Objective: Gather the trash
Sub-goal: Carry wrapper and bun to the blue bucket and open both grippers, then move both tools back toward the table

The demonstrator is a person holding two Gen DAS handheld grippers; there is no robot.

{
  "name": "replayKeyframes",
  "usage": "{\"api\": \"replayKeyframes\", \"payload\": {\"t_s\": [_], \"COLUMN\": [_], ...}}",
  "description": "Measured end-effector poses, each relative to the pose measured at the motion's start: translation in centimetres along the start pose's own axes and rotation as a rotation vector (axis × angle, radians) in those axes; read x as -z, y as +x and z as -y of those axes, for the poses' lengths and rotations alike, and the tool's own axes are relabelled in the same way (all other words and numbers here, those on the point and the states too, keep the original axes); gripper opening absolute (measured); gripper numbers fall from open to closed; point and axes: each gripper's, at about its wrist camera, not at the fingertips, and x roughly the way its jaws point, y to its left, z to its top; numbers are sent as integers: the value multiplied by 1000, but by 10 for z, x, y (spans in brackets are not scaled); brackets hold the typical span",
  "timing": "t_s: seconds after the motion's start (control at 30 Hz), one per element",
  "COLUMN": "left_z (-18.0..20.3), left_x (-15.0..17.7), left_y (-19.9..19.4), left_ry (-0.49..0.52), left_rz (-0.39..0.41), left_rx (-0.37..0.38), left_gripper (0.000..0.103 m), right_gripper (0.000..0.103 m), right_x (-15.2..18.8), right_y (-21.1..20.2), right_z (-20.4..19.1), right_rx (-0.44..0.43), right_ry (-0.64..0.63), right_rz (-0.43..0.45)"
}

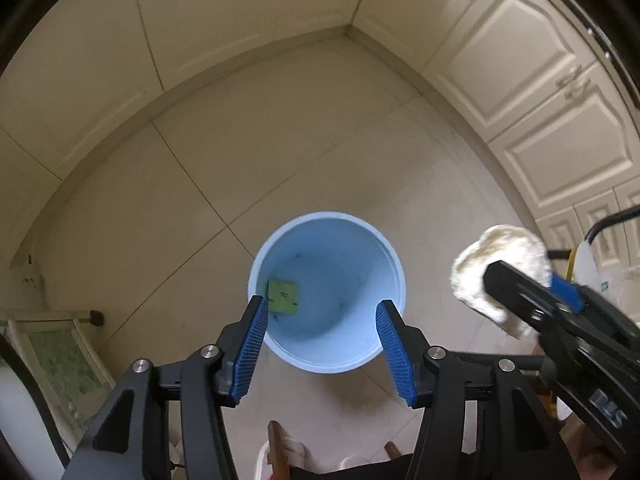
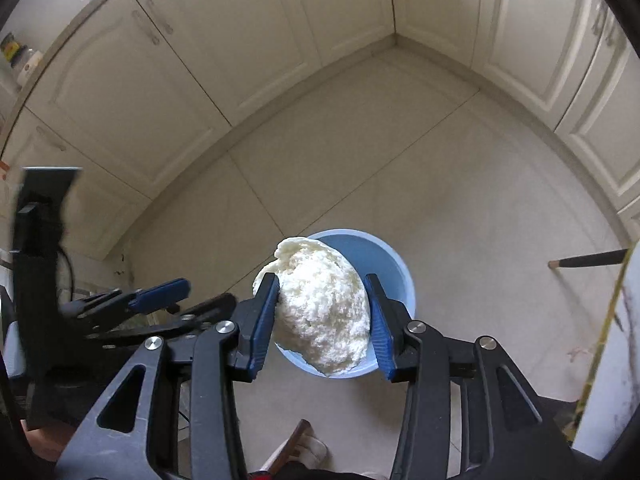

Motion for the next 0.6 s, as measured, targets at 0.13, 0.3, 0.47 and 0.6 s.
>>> {"api": "replayKeyframes", "payload": {"t_s": [0.13,0.3,0.47,0.6], "left_z": [-2,26,57,103], "left_x": [12,28,51,80], "left_y": [-22,-75,-149,-221], "left_ry": [2,28,27,45], "left_rz": [51,174,366,563], "left_rx": [-37,-93,-134,-126], "left_gripper": [53,53,55,58], "right_gripper": [60,69,88,98], "right_x": [3,0,4,21], "right_y": [-1,-44,-137,-219], "right_z": [-8,-19,-27,-36], "right_rx": [-1,17,95,168], "right_ry": [-9,-39,-46,-56], "right_rz": [10,99,302,477]}}
